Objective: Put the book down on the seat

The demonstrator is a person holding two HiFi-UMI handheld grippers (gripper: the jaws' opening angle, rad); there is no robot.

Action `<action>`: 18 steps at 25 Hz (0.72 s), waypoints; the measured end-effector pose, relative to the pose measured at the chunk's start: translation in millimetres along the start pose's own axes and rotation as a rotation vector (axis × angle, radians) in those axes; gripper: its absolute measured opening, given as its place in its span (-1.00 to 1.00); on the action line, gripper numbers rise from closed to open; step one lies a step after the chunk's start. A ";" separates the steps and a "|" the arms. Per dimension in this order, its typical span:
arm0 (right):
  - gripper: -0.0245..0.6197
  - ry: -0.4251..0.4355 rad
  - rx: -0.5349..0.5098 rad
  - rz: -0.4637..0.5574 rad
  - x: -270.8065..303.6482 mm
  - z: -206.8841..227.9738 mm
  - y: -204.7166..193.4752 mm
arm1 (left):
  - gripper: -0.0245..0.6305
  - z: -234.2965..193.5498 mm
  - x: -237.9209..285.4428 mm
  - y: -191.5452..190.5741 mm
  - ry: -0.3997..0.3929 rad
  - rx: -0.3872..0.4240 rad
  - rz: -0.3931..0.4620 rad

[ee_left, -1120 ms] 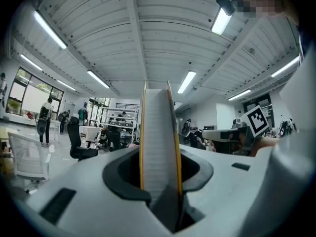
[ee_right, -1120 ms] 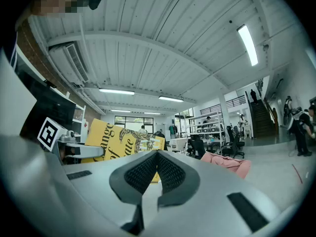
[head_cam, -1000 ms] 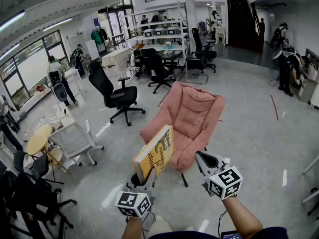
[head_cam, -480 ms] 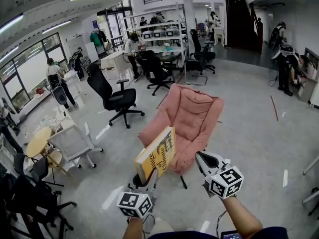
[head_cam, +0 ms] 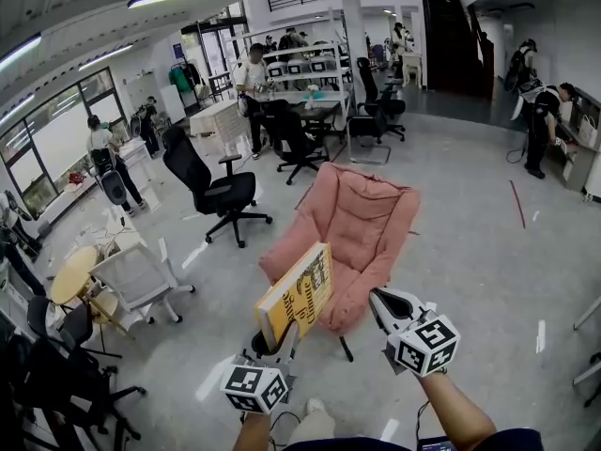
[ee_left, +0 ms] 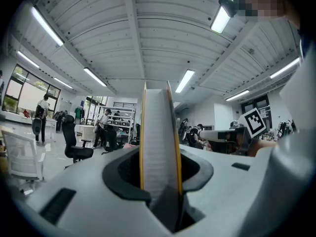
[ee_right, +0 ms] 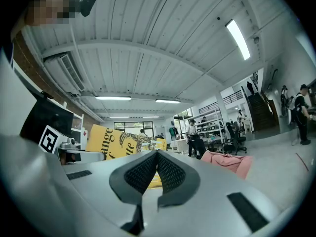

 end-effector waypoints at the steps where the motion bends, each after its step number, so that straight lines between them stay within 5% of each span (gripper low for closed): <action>1: -0.87 -0.001 0.000 0.002 0.0 -0.6 -4.0 | -0.49 -1.0 0.4 -3.7 -0.002 0.000 0.002; 18: -0.87 -0.026 0.024 -0.015 22.9 33.5 -12.7 | -0.49 -9.3 44.0 -1.1 -0.039 -0.016 -0.001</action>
Point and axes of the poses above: the fingertips, and each gripper's own axes: x forward along the fingers, z to its right, y out of its top, the point moved 1 cm from there along -x, backward along the fingers, and after that the axes turned 9 degrees about -z, right-handed, at the moved point
